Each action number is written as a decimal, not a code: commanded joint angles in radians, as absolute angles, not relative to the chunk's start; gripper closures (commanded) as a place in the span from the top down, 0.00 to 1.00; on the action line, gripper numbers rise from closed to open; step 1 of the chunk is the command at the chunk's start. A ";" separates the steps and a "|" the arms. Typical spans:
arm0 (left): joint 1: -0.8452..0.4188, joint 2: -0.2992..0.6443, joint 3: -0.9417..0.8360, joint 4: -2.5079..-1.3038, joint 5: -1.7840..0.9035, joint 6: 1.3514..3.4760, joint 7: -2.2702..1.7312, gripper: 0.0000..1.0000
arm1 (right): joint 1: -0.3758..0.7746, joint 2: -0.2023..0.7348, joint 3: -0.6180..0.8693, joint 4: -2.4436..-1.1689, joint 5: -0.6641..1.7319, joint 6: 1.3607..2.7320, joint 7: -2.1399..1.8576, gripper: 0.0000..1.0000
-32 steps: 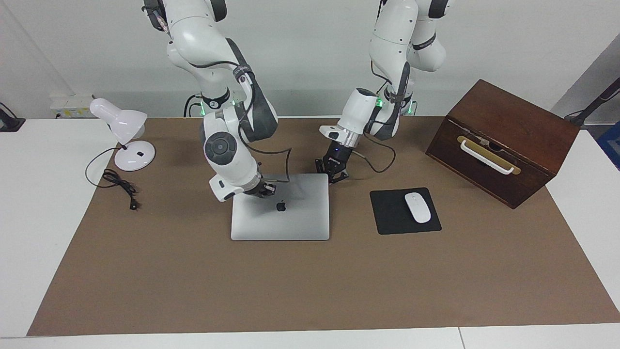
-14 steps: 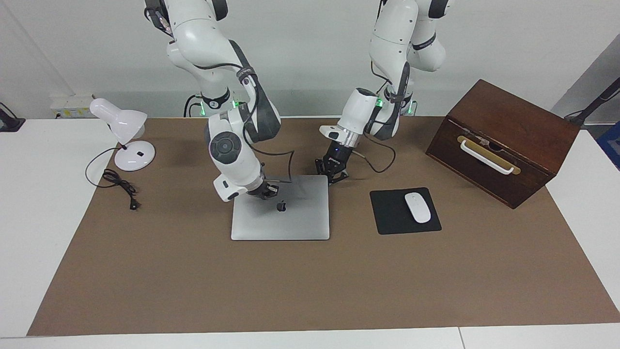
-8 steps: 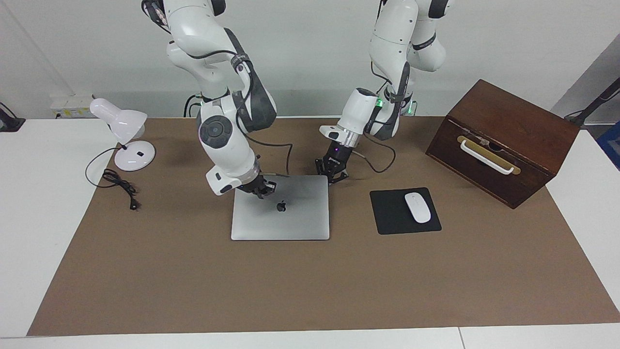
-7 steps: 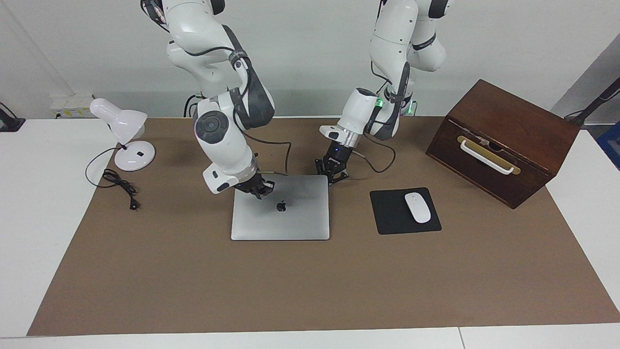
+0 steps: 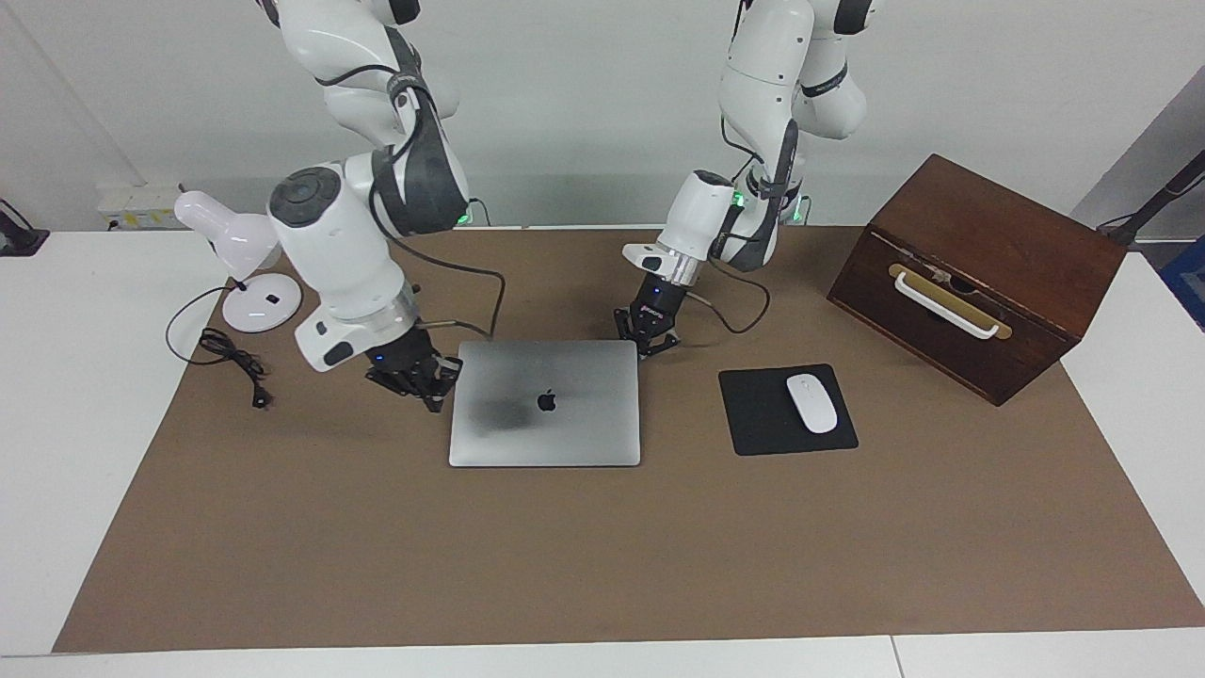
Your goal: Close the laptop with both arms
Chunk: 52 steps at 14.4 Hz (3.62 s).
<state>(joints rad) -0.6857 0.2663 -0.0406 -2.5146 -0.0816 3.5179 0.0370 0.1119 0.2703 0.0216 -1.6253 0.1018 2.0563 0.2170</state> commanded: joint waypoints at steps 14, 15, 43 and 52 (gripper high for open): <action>-0.577 -0.153 -0.031 -2.559 -0.094 2.828 0.046 0.00 | 0.021 -0.054 0.032 -1.638 -0.107 1.738 -0.030 1.00; -0.560 -0.176 -0.031 -2.536 -0.094 2.756 0.048 0.00 | 0.018 -0.072 0.032 -1.638 -0.109 1.736 -0.073 1.00; 0.040 -0.164 -0.028 -1.686 -0.034 1.623 0.095 1.00 | 0.002 -0.124 -0.008 -1.643 0.015 1.574 0.025 1.00; 0.008 -0.146 -0.038 -1.713 -0.034 1.628 0.002 1.00 | -0.021 -0.104 -0.008 -1.657 0.005 1.612 0.026 1.00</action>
